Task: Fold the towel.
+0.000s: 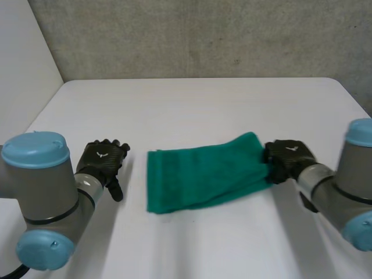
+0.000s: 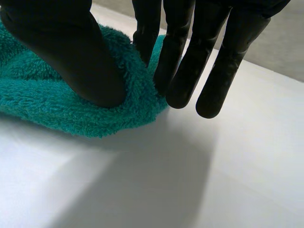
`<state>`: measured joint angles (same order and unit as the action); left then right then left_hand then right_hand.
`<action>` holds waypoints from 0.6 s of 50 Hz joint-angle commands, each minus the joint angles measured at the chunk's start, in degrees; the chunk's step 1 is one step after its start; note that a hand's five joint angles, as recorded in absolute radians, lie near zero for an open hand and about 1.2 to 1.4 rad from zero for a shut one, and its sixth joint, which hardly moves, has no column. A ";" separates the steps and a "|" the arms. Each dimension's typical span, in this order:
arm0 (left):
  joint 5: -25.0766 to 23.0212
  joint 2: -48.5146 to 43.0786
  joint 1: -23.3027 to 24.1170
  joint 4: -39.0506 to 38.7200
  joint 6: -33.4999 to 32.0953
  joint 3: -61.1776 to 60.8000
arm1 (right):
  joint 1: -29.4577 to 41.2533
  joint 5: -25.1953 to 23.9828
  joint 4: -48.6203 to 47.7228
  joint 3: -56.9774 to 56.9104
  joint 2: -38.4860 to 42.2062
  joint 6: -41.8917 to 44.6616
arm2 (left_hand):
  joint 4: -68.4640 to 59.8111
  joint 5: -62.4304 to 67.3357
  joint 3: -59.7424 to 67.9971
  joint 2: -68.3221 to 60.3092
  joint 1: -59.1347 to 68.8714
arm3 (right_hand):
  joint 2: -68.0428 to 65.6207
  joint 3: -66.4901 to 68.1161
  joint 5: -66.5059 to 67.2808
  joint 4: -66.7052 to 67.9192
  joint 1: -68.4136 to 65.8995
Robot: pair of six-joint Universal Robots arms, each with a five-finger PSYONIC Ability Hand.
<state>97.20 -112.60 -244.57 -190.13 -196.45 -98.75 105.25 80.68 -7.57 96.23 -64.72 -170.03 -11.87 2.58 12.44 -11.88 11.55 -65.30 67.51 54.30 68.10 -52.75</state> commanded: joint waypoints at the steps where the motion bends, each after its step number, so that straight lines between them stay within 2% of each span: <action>1: -0.08 4.93 2.95 0.02 0.28 -1.36 | -6.72 -2.63 0.27 4.32 -5.58 13.39 | 1.87 -2.58 -2.44 1.88 -1.55 | -14.70 12.49 15.70 11.90 -27.25; 6: 0.10 6.78 4.62 -0.16 0.37 -0.31 | -4.27 -5.62 1.15 0.64 -6.56 14.29 | 1.87 -2.58 -2.44 1.88 -1.55 | -14.70 12.49 15.70 11.90 -27.25; 13: 0.45 6.17 7.08 -0.42 0.54 3.29 | 8.47 -9.48 1.68 -6.66 -5.33 14.29 | 1.87 -2.58 -2.44 1.88 -1.55 | -14.70 12.49 15.70 11.90 -27.25; 20: 0.54 3.18 9.02 -0.68 2.29 8.83 | 20.85 -12.74 3.78 -13.77 5.55 15.25 | 1.82 -2.53 -2.39 1.84 -1.50 | -14.70 12.49 15.70 11.90 -27.25; 21: 0.62 2.05 9.45 -0.68 3.60 10.31 | 21.74 -12.74 4.48 -14.39 6.61 15.25 | 1.65 -2.36 -2.22 1.67 -1.34 | -11.10 8.89 12.10 8.29 -23.65; 22: 0.62 1.43 9.72 -0.60 4.31 10.94 | 22.45 -12.39 5.10 -15.01 7.49 15.25 | 1.65 -2.36 -2.22 1.67 -1.34 | -2.07 -0.14 3.07 -0.74 -14.62; 23: 0.62 0.81 9.81 -0.51 4.93 11.64 | 22.98 -11.87 5.72 -15.54 8.29 15.25 | 1.65 -2.36 -2.22 1.67 -1.34 | 9.51 -11.72 -8.51 -12.32 -3.04; 24: 0.71 0.28 9.98 -0.42 5.55 12.26 | 23.51 -10.91 6.50 -16.50 9.16 15.08 | 1.65 -2.36 -2.22 1.67 -1.34 | 32.44 -34.65 -31.44 -35.25 19.89; 25: 0.97 -0.77 10.07 -0.42 6.51 13.57 | 23.51 -10.11 6.77 -16.86 9.35 14.64 | 1.48 -2.20 -2.06 1.50 -1.17 | 42.00 -44.21 -41.00 -44.80 29.45; 27: 1.33 -1.74 10.16 -0.33 7.31 14.72 | 22.99 -8.18 6.78 -16.86 9.00 14.20 | 1.48 -2.19 -2.06 1.50 -1.17 | 49.64 -51.85 -48.64 -52.45 37.09; 30: 1.59 -3.67 10.69 -0.33 8.45 17.35 | 21.93 -2.56 5.11 -15.55 6.72 12.71 | 1.32 -2.03 -1.89 1.33 -1.00 | 55.30 -57.51 -54.30 -58.10 42.75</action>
<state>98.12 -112.50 -234.61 -190.61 -190.92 -86.06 128.34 69.91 -1.77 80.13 -56.49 -155.27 -11.87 2.58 12.44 -11.88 11.55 -20.72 21.01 11.59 21.61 -17.85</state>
